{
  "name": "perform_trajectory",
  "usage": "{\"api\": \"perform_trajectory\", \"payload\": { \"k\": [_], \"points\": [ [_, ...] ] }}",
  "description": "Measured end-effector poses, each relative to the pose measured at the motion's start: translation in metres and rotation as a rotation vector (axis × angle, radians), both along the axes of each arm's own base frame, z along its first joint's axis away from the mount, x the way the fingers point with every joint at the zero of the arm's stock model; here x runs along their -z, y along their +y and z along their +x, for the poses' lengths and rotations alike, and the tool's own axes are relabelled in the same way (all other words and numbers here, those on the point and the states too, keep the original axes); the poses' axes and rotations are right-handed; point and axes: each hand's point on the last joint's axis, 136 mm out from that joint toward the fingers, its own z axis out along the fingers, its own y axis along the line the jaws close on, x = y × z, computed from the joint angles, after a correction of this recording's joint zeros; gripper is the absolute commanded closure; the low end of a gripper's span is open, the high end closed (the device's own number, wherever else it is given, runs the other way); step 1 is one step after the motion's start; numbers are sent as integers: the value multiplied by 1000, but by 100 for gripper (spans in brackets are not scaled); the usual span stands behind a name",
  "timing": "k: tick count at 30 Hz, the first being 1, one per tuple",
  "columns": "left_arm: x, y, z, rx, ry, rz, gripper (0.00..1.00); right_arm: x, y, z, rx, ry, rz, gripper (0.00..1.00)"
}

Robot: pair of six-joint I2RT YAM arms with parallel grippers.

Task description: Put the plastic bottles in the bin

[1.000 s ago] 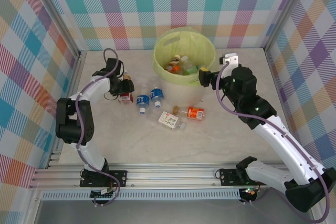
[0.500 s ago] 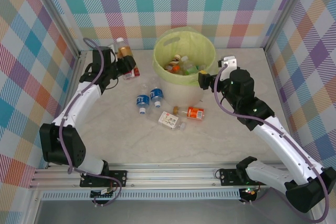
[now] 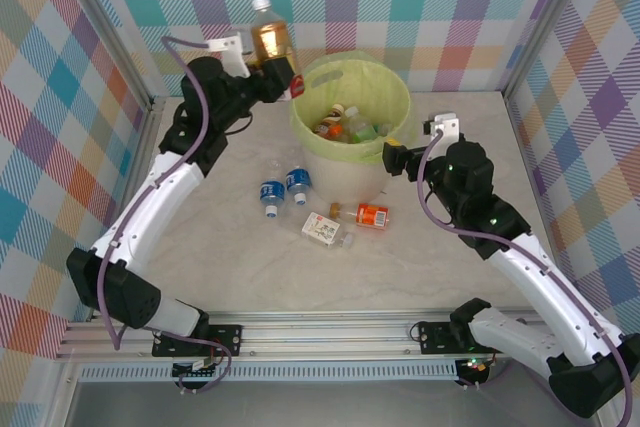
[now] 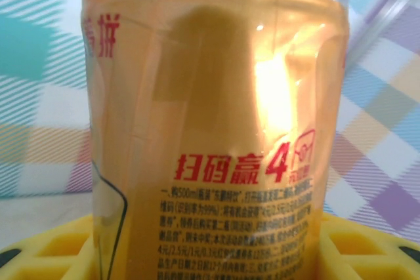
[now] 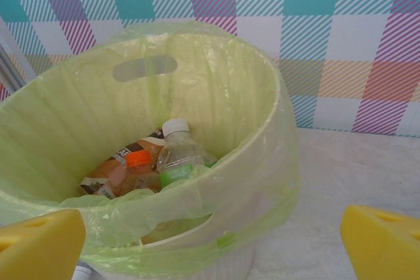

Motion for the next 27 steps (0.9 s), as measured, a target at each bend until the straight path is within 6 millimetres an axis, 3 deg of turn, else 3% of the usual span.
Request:
{"api": "perform_trajectory", "payload": {
  "k": [5,14,17,21,23,27],
  "points": [
    [-2,-51,4,84,-71,115,50,-9,-5,-8,5,-25,26,0],
    [58,-82,34,95,45,350,44,-17,-23,-24,49,-57,50,0],
    [83,-89,31,114,101,427,37,-15,-26,-25,59,-50,58,0],
    [103,-105,23,162,151,497,17,-14,-25,-26,58,-41,76,0],
    [105,-109,18,174,159,516,2,-15,-26,-28,57,-40,85,0],
    [101,-115,10,186,154,532,0,-17,-28,-32,56,-44,92,0]
  ]
}}
